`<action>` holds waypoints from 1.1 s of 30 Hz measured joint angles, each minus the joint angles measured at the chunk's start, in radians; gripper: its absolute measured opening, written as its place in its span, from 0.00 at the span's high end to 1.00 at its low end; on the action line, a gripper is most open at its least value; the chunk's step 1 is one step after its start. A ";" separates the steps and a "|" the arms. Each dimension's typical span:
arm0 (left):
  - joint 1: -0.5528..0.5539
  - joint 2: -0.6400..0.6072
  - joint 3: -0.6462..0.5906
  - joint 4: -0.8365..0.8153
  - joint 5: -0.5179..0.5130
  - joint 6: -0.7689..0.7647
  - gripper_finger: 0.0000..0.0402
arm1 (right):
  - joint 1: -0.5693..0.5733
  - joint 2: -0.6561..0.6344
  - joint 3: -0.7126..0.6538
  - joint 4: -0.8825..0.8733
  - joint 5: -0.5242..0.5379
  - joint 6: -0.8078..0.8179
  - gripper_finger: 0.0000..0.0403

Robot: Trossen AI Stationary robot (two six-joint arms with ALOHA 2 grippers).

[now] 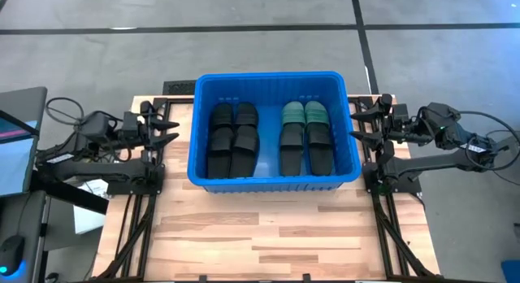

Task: Pick and place slides into bin
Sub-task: Return to Home Position

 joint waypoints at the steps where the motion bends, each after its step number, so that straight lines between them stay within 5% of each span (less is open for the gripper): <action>1: 0.000 0.000 0.000 -0.009 0.000 -0.004 0.67 | 0.000 0.000 0.000 0.000 0.000 0.000 0.37; 15: 0.000 0.000 0.000 -0.190 -0.001 -0.007 0.67 | 0.000 0.000 0.000 -0.001 0.000 0.000 0.37; 33: 0.000 0.000 0.000 -0.225 0.000 0.004 0.67 | 0.000 0.000 0.000 -0.001 0.000 0.000 0.37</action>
